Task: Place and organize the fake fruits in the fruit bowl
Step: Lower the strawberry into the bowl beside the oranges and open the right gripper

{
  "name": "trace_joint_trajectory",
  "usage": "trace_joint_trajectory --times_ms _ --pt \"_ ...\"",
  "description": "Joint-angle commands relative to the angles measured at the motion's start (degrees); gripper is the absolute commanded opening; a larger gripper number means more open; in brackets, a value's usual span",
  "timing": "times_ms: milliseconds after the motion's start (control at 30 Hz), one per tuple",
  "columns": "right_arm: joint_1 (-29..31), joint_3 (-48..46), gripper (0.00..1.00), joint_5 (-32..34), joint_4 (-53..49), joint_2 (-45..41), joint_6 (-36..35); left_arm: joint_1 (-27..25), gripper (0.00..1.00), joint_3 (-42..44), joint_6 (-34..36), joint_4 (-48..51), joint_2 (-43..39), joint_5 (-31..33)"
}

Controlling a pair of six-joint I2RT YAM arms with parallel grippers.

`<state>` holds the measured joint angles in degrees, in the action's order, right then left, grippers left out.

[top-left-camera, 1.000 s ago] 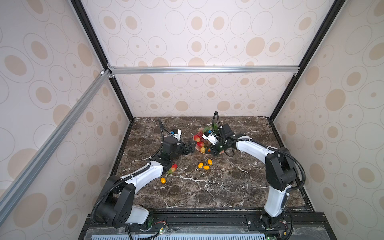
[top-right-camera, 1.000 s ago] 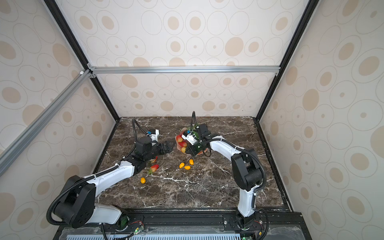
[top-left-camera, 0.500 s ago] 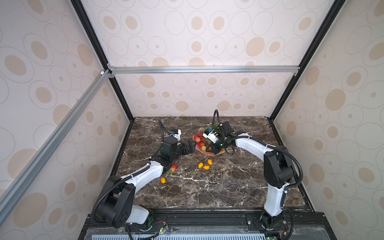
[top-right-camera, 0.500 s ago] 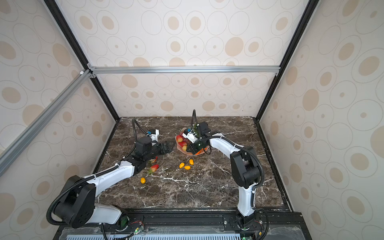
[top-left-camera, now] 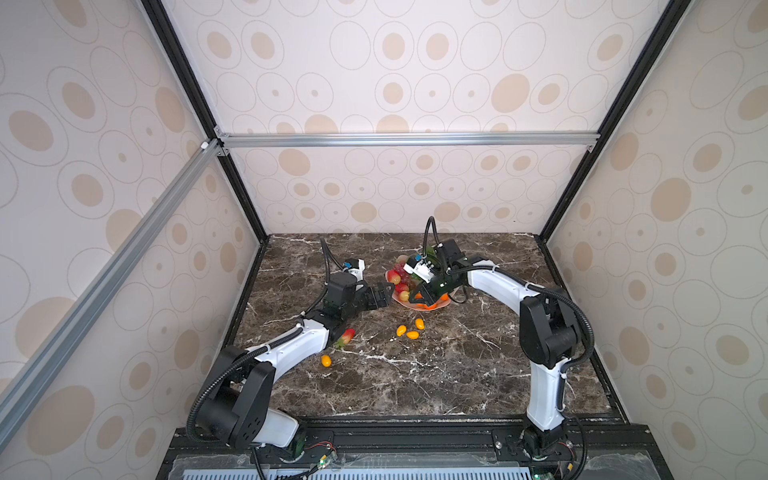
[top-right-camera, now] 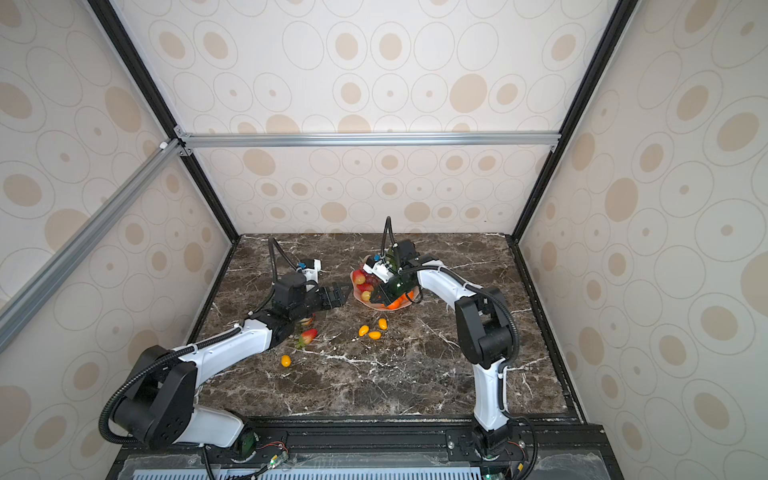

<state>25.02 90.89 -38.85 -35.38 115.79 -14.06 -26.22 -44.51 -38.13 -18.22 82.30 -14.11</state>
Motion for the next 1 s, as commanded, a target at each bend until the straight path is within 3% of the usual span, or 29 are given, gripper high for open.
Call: trace_joint_trajectory --times_ms 0,167,600,800,967 --pt "-0.8 2.2 0.00 -1.2 -3.3 1.3 -1.0 -0.8 0.98 -2.6 1.4 -0.2 0.6 -1.1" --pt "-1.4 4.2 0.00 -0.3 -4.9 3.0 -0.9 -0.8 0.98 -3.1 1.7 0.2 0.8 -1.1" --pt "-2.3 9.2 0.15 6.1 -5.7 6.1 1.5 -0.8 0.98 -3.5 1.9 0.5 0.9 -1.5" --pt "-2.5 10.3 0.16 10.7 -4.8 6.5 3.4 -0.8 0.98 -3.5 2.1 0.6 0.7 -1.4" --pt "-2.6 7.9 0.17 10.9 -1.9 4.2 4.5 -0.8 0.98 -3.6 2.9 1.3 0.6 -1.0"
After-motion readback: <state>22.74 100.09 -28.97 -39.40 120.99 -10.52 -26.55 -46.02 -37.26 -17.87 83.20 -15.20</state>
